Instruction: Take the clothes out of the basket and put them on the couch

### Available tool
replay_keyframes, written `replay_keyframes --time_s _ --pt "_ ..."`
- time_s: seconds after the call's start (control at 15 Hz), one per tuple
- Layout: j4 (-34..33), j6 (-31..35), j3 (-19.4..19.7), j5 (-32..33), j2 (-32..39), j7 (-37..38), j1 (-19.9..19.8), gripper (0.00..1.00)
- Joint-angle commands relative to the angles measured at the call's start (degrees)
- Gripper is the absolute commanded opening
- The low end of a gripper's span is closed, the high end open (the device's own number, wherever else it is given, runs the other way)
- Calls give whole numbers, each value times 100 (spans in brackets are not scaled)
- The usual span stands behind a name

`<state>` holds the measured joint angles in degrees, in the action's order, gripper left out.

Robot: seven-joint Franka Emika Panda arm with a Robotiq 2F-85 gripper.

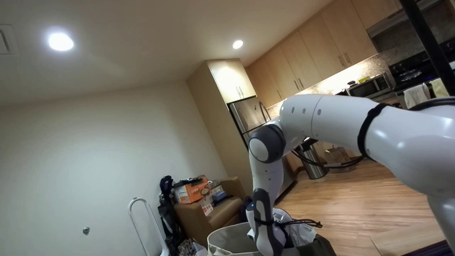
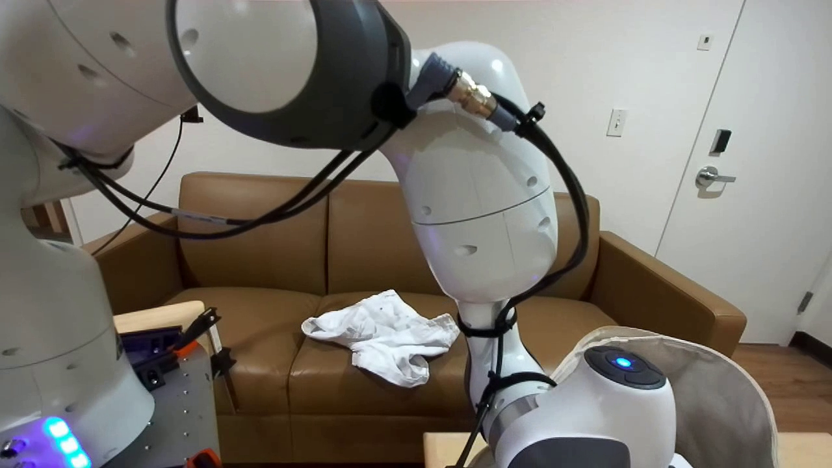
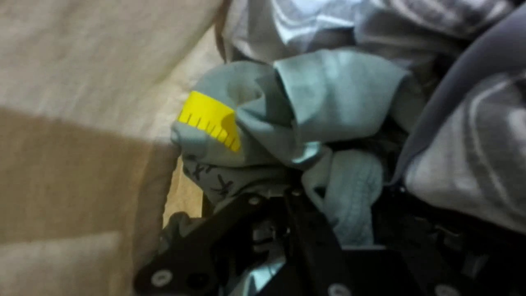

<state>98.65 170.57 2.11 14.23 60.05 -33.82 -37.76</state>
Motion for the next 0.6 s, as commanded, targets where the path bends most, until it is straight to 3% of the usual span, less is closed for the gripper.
replay_keyframes --time_s 0.0,0.2,0.53 --pt "116 -762 -124 -148 -175 87 -61 3" --pt "174 -572 -273 -221 -688 93 -87 4" --pt "350 -530 -303 -213 -1750 308 304 5"
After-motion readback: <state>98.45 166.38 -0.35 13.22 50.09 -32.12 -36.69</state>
